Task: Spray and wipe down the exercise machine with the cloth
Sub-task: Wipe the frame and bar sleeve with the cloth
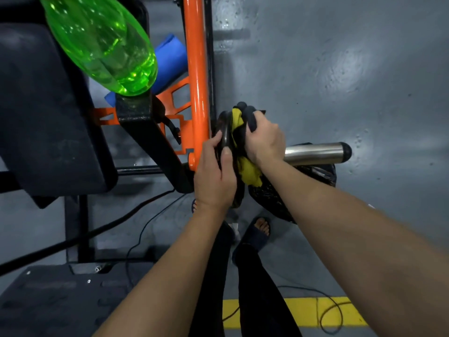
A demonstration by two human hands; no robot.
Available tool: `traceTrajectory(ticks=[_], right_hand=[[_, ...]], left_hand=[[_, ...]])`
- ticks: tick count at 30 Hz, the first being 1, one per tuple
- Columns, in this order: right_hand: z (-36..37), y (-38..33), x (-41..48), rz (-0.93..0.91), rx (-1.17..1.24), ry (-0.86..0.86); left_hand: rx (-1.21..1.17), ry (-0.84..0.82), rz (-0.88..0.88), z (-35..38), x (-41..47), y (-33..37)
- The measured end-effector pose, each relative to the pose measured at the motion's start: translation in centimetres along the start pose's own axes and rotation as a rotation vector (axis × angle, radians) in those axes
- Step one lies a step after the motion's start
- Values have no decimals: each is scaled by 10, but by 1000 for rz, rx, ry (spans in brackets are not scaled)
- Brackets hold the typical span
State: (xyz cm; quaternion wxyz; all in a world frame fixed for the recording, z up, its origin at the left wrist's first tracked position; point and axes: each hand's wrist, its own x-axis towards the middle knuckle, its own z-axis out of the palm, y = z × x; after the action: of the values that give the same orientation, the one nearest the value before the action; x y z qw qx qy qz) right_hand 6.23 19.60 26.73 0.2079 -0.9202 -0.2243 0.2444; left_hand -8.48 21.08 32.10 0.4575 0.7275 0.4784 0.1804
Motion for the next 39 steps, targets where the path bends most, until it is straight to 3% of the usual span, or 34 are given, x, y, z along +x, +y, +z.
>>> traceTrajectory(ticks=[3,6,10,17,21,27,32,37,39], right_hand=[[-1,2,-8,-108,10,13],[0,0,-6,-89,52,6],[0,-1,-3,-67,33,-16],[-1,-12,25,257,52,-227],[-6,-14,-11,65,-61,-157],[-18,-22,20,5,-312,-347],[-8,-12,38,157,-83,-369],[-14,7,-10,-185,-27,-230],[-14,6,-10,-162,-54,-219]], left_hand=[[113,-13,-151,-2,47,24],[186,-173,-385,15,97,38],[347,-253,-496,35,119,26],[334,-210,-456,36,124,12],[340,-214,-459,34,122,15],[320,-201,-463,35,121,15],[208,-191,-473,34,123,7],[177,-185,-419,28,119,10],[163,-183,-426,29,114,12]])
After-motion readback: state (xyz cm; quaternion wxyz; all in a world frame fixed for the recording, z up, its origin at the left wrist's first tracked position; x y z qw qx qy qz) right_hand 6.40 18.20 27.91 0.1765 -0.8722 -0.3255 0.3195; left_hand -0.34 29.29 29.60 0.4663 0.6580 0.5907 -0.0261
